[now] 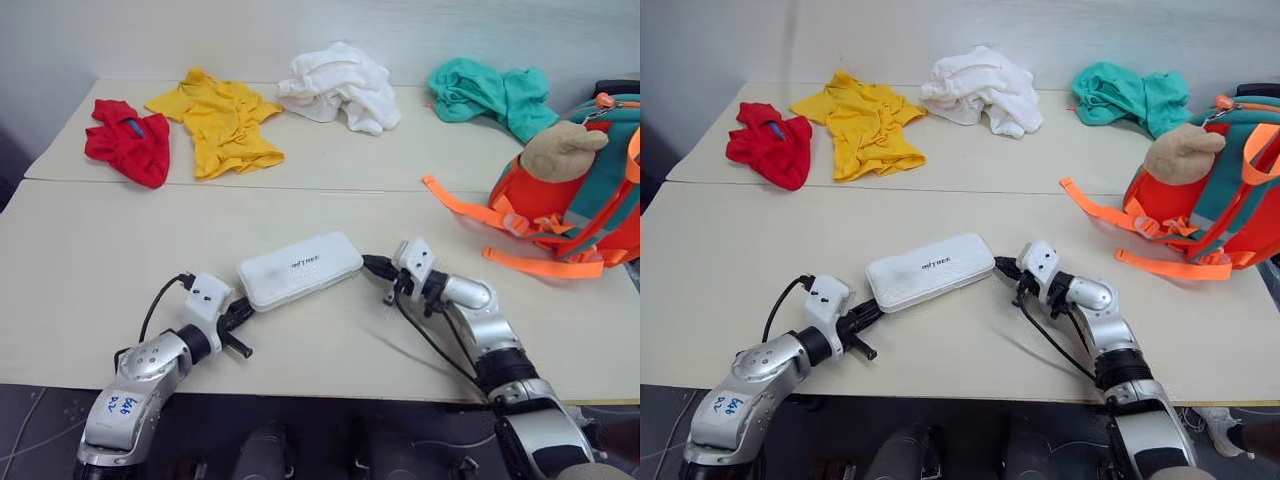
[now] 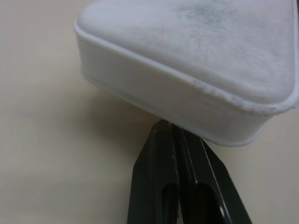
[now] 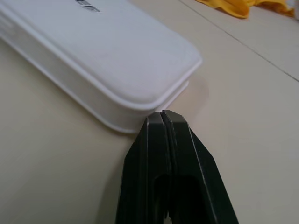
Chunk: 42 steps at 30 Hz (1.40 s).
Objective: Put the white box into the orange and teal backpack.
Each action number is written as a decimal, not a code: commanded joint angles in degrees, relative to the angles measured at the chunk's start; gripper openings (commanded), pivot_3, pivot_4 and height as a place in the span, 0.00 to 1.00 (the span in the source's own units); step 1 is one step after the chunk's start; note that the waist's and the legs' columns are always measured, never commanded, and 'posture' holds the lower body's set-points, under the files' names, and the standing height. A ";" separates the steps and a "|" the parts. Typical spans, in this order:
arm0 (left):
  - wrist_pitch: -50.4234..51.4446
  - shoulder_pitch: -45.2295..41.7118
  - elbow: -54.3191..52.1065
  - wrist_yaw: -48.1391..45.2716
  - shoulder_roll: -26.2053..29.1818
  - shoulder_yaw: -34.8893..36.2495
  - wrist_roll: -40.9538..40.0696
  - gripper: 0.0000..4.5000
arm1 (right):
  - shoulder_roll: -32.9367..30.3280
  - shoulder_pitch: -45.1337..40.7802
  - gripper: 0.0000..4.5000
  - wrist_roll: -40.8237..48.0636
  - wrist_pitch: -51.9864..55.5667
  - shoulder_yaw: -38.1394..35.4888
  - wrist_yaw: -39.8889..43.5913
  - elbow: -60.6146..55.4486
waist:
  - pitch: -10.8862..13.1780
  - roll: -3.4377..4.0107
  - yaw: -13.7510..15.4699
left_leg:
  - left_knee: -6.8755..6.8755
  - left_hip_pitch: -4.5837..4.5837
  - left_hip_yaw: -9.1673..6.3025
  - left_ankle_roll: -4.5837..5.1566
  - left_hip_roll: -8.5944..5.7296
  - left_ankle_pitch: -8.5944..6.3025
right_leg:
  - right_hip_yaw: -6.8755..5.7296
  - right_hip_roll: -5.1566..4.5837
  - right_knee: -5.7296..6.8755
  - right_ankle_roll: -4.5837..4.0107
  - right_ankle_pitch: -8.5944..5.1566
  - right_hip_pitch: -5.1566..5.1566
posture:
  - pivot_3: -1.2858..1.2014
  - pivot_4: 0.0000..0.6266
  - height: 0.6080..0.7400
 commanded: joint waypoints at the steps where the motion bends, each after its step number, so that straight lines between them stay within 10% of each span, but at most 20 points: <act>1: -0.78 -0.59 3.13 -0.55 1.87 1.98 1.16 0.03 | -2.74 3.50 0.00 1.52 2.79 0.82 4.79 -5.06 | 0.00 0.00 0.04 | 0.00 0.03 -0.02 0.00 0.00 0.00 | -0.01 -0.01 -0.01 0.00 0.00 0.04 | 0.52 0.24 1.00; 12: 1.25 7.97 5.25 -7.12 10.99 11.67 -1.65 0.03 | -5.96 6.40 0.00 -0.11 7.58 -0.92 1.19 -12.14 | 0.01 0.05 -0.47 | -0.29 0.58 0.12 -0.21 0.07 -0.12 | 0.21 0.03 0.00 -0.21 -0.15 0.17 | 0.52 0.24 1.00; 21: 3.70 2.06 3.15 -2.45 2.67 14.38 -8.13 0.03 | -1.64 -2.07 0.00 -7.85 5.45 0.93 -11.91 -1.35 | 0.02 0.06 0.03 | -0.30 0.56 0.13 -0.27 0.04 -0.16 | 0.32 -0.01 0.01 -0.23 -0.16 0.10 | 0.52 0.24 1.00; 42: 3.25 -3.66 6.76 -3.01 1.29 8.34 -7.35 0.03 | -3.15 4.29 0.00 0.14 12.12 2.60 4.38 -15.58 | 0.01 0.04 0.07 | -0.30 0.50 0.14 -0.23 0.06 -0.16 | 0.31 0.06 0.07 -0.23 -0.16 0.12 | 0.52 0.24 1.00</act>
